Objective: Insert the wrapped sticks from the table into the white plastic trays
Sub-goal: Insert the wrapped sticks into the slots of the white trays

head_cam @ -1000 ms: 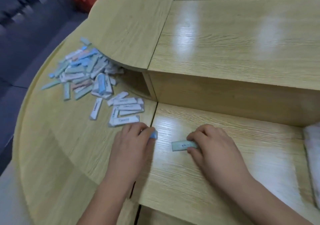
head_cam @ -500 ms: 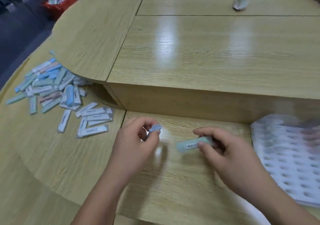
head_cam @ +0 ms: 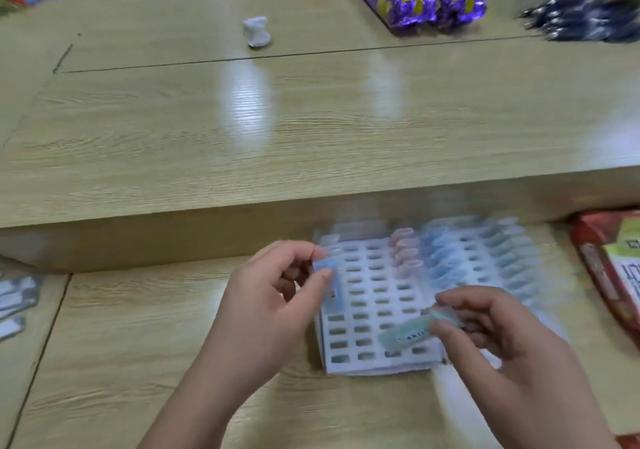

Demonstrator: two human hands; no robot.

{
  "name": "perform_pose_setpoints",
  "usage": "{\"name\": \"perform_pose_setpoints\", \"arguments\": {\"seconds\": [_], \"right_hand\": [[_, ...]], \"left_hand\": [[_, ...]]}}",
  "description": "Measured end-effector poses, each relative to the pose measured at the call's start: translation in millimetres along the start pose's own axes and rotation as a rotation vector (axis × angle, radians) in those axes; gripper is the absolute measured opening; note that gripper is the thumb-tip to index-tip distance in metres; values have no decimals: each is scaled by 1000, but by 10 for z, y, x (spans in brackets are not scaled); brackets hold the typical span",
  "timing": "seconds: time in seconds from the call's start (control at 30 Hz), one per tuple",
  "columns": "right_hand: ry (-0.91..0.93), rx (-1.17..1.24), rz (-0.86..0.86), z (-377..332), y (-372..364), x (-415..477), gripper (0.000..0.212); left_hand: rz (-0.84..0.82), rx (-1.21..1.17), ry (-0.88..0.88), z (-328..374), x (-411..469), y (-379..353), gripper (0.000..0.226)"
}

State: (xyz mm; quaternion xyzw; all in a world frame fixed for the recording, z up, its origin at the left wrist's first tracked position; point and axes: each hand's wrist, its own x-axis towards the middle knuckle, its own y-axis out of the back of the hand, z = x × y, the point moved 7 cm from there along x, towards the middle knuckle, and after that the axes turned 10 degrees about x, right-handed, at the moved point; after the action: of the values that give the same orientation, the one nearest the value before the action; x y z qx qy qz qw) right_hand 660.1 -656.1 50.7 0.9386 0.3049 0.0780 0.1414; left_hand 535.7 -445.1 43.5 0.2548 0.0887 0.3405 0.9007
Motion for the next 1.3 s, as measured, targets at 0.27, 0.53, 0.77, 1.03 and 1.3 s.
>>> {"name": "perform_pose_setpoints", "arguments": {"seconds": [0.27,0.53,0.77,1.03,1.3], "right_hand": [[77,14,134,184,625,205,28],[92,-24,197,434,1166,338,22],[58,-127,250,736,1528,273,26],[196,-142,296,640,1664,243,21],[326,-256,244,602,1703,84,21]], "left_hand": [[-26,-1,27,252,114,-442,9],[-56,11,7,488,185,-838,11],[-116,64,-75,706,192,-1241,19],[-92,214,-164,770,153,-1304,13],[-53,387,-227,769,135,-1361,18]]}}
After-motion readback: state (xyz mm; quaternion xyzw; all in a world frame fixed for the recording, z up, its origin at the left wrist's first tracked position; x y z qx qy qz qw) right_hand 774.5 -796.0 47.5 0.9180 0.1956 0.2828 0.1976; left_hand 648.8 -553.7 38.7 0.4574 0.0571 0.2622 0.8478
